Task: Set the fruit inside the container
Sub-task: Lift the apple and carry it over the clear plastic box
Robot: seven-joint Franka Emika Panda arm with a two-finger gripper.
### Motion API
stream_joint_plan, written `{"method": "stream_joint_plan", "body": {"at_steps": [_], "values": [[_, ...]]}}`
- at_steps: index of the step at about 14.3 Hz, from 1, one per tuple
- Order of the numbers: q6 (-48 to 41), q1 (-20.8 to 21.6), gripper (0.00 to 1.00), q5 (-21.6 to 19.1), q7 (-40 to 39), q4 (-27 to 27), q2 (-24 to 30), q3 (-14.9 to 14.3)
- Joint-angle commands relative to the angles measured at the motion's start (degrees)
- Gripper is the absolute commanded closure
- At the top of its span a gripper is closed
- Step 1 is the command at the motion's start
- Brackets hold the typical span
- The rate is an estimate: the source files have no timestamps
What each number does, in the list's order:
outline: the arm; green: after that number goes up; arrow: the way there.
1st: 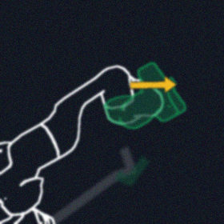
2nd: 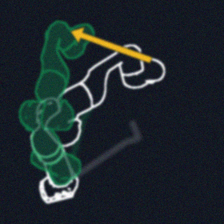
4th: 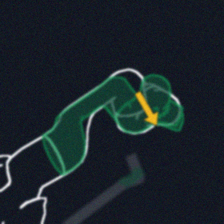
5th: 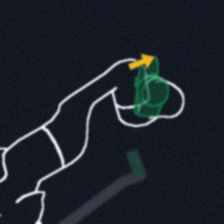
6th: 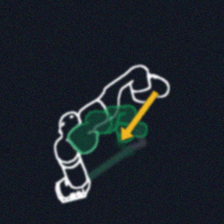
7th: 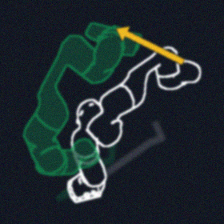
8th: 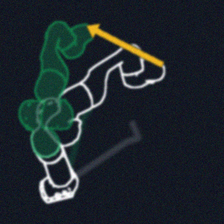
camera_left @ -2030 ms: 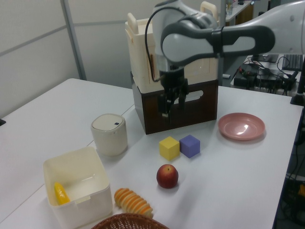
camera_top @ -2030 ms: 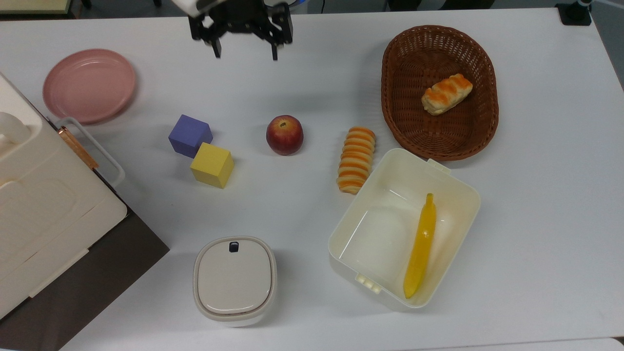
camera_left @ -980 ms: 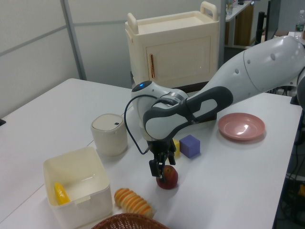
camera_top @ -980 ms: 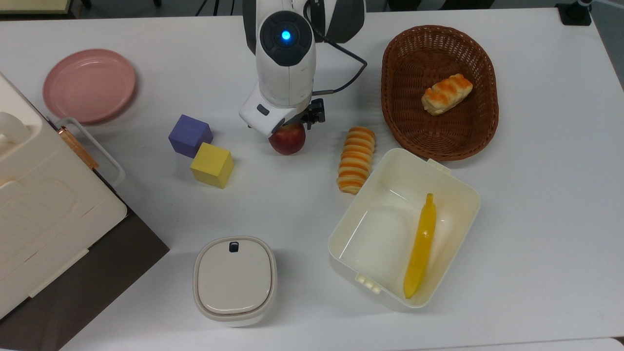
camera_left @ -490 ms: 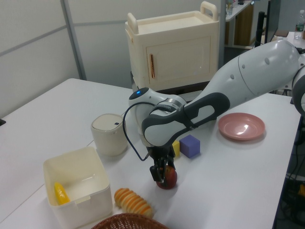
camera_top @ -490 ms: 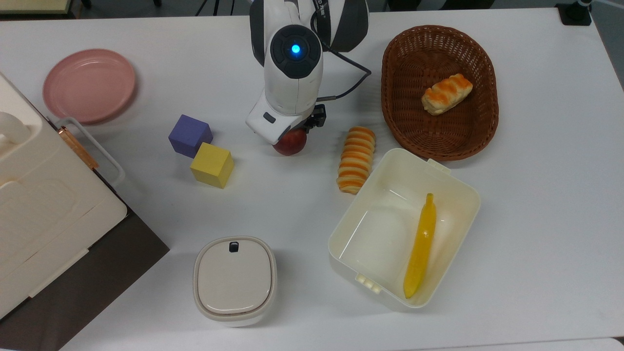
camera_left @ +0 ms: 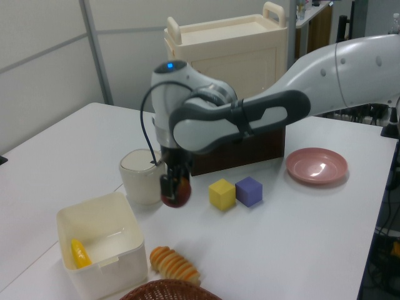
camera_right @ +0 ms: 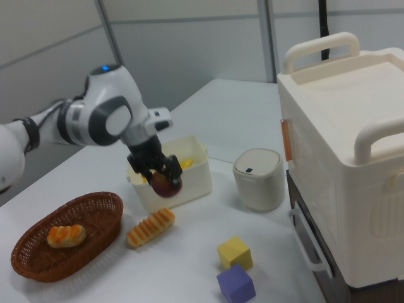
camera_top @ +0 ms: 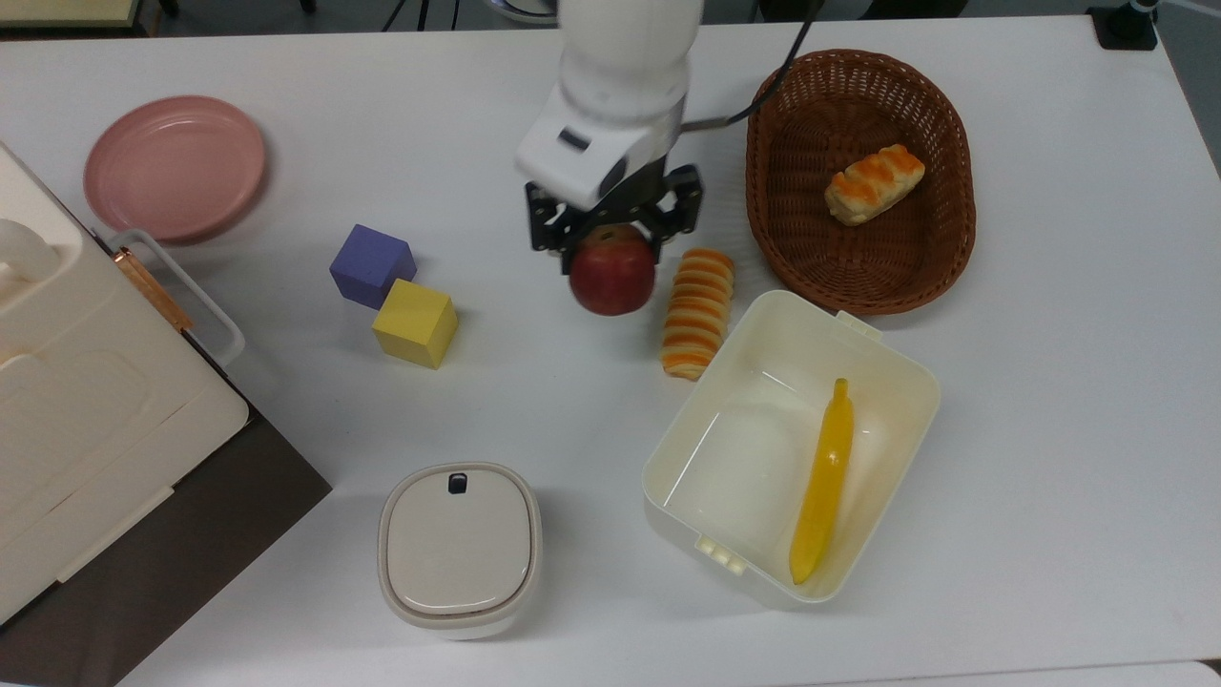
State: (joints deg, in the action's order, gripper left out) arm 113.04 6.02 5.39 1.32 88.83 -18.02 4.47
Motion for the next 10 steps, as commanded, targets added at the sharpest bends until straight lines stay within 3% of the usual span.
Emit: {"method": "stream_joint_plan", "body": {"at_steps": [1, 5, 10], "values": [[8.3, 4.7, 0.37, 0.5, 1.5, -2.9, -0.4, -0.4], [27.3, 9.2, 0.33, 0.6, 1.5, -2.8, -4.9, -0.4], [29.3, 9.5, 0.0, 0.4, 1.4, -1.9, -5.8, -0.4]]}}
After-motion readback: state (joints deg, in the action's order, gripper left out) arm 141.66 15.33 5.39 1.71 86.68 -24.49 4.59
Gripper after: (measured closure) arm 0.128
